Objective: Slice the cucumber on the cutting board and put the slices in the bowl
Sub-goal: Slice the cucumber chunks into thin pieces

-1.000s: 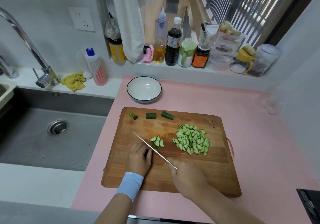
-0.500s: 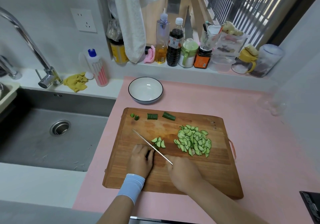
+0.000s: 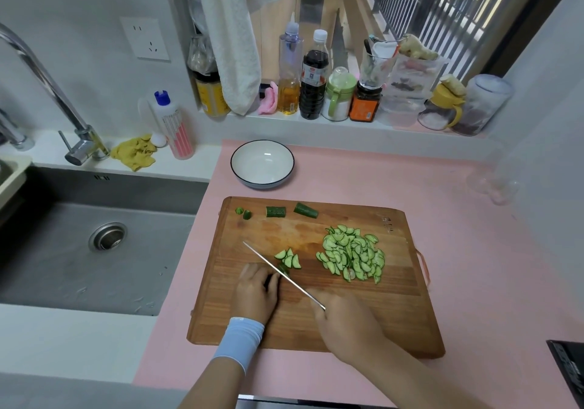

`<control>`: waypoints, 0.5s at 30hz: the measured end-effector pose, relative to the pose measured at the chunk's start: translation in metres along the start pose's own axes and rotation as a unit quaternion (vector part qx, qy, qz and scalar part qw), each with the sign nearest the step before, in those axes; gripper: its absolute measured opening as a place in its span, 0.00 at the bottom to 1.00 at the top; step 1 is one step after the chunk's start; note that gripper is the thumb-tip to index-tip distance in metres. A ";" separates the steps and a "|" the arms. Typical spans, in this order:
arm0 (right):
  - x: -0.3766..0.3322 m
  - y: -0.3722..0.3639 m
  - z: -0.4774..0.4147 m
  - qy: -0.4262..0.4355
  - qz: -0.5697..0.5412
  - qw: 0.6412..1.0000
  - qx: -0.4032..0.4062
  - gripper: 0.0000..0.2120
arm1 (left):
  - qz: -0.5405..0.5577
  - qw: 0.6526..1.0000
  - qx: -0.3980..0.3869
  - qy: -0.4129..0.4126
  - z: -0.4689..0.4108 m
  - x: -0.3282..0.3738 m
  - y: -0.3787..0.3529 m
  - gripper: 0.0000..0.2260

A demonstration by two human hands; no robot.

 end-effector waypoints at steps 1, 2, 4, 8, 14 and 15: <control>0.000 0.000 -0.001 -0.001 0.000 1.000 -0.001 0.15 | 0.000 1.000 0.001 0.000 0.000 0.000 0.000 0.06; 0.001 0.000 -0.001 -0.002 0.000 1.000 -0.003 0.15 | 0.000 1.000 0.000 0.002 0.000 -0.001 0.000 0.06; 0.001 0.000 -0.003 -0.004 0.000 1.000 -0.011 0.15 | 0.002 1.000 -0.001 0.005 -0.001 -0.003 -0.001 0.05; 0.003 0.001 -0.007 -0.011 -0.012 1.000 -0.021 0.14 | 0.005 1.000 -0.002 0.002 -0.001 -0.003 -0.001 0.05; -0.007 -0.002 -0.021 -0.028 -0.025 0.998 -0.050 0.10 | 0.010 1.000 0.001 -0.001 0.001 -0.001 0.001 0.05; -0.008 -0.002 -0.023 -0.032 -0.029 0.998 -0.054 0.10 | 0.011 1.000 0.004 -0.003 0.001 0.000 0.001 0.05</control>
Point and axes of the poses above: each hand's wrist, its own z-axis away from the middle knuckle, its own y-axis out of the back of the hand, x = y × z, the point moved 7 cm from there along -z, towards the middle knuckle, and after that the axes turned 14 degrees about -x, right-handed, at the moved point
